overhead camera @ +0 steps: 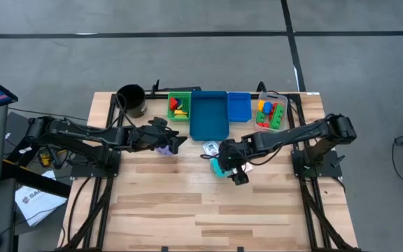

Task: Pick & Place Toys
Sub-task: Put the blue die into the blue bin

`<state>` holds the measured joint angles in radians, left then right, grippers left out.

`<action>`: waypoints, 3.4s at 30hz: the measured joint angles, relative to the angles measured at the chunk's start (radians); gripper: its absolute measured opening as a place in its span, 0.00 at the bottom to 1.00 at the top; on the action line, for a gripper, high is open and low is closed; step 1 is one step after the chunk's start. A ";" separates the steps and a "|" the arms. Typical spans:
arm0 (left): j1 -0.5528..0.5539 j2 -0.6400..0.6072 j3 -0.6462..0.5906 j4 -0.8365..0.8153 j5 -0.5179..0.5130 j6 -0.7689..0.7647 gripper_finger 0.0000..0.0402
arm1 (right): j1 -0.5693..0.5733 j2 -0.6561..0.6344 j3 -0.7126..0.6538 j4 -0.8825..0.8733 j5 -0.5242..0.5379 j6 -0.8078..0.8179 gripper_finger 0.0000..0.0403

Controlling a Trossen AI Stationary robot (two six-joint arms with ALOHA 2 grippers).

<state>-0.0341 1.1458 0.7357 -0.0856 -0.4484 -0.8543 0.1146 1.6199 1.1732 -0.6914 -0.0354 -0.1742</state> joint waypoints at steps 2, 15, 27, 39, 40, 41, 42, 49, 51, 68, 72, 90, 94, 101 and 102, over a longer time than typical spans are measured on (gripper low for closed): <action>0.000 0.000 0.000 0.000 0.000 0.000 0.71 | 0.000 -0.015 0.000 0.001 0.038 -0.019 0.93; 0.000 0.000 0.000 0.000 -0.023 -0.019 0.71 | -0.053 0.017 -0.001 0.014 0.059 -0.046 0.93; 0.000 0.000 0.000 0.013 -0.023 -0.023 0.71 | -0.049 0.041 -0.001 -0.043 -0.167 -0.030 0.93; 0.000 0.000 0.000 0.012 -0.023 -0.022 0.71 | -0.049 0.028 0.000 -0.034 -0.178 0.037 0.93; 0.000 0.000 0.000 0.012 -0.023 -0.021 0.71 | -0.049 0.028 0.000 -0.033 -0.177 0.042 0.93; 0.000 0.000 0.000 0.012 -0.023 -0.021 0.71 | -0.049 0.028 0.000 -0.034 -0.177 0.044 0.93; 0.000 0.000 0.000 0.012 -0.023 -0.021 0.71 | -0.050 0.028 0.000 -0.034 -0.177 0.044 0.93; 0.000 0.000 0.000 0.011 -0.023 -0.019 0.71 | -0.050 0.028 0.000 -0.033 -0.177 0.044 0.93; 0.000 0.000 0.000 0.011 -0.023 -0.019 0.71 | -0.050 0.028 0.000 -0.032 -0.177 0.044 0.93; 0.000 0.000 0.000 0.011 -0.022 -0.019 0.71 | -0.050 0.029 0.000 -0.030 -0.206 0.045 0.93; 0.000 0.000 0.000 0.011 -0.022 -0.019 0.71 | -0.049 0.042 0.000 -0.023 -0.207 0.058 0.93; 0.000 0.000 0.000 0.009 -0.022 -0.019 0.71 | -0.034 0.117 0.005 -0.001 -0.195 0.093 0.93; 0.000 0.000 -0.001 0.008 -0.022 -0.019 0.71 | -0.030 0.117 0.004 0.000 -0.199 0.096 0.93; 0.000 0.000 -0.049 0.034 -0.022 -0.060 0.71 | -0.033 0.116 0.003 -0.011 -0.211 0.097 0.93; 0.000 0.000 -0.056 0.033 -0.021 -0.073 0.71 | -0.033 0.116 0.003 -0.012 -0.221 0.097 0.93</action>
<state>-0.0345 1.1461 0.6795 -0.0524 -0.4699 -0.9275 0.0811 1.7355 1.1763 -0.7033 -0.2566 -0.0775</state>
